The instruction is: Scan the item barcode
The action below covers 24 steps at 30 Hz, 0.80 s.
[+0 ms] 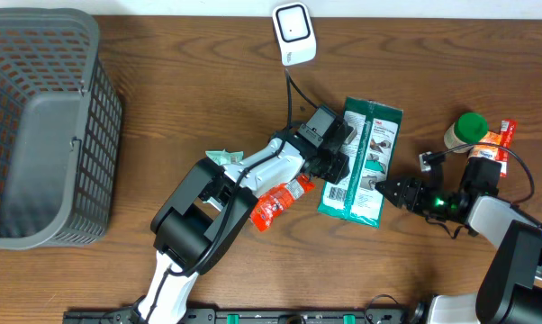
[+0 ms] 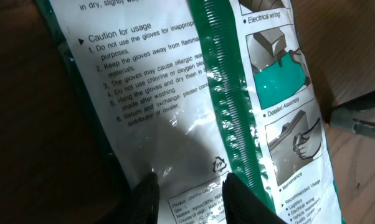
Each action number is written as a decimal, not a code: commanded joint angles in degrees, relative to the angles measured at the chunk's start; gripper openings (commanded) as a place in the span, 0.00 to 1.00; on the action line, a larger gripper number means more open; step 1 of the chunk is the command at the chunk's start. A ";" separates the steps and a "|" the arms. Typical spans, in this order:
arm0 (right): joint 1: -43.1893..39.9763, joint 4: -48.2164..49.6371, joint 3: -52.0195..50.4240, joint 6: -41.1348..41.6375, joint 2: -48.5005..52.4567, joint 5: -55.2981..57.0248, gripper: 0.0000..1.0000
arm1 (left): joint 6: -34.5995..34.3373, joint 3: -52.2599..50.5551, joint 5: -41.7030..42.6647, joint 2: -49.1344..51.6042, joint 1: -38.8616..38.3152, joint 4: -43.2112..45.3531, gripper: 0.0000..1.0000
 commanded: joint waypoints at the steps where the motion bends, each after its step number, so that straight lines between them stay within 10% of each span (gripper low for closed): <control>1: 0.02 1.68 -1.29 -0.11 0.17 -4.28 0.71 | 0.76 0.24 -0.94 2.45 0.17 -1.25 0.36; 24: 4.07 10.49 -1.38 5.35 0.39 -3.13 0.70 | 0.74 0.24 -0.94 2.45 0.17 -2.58 0.35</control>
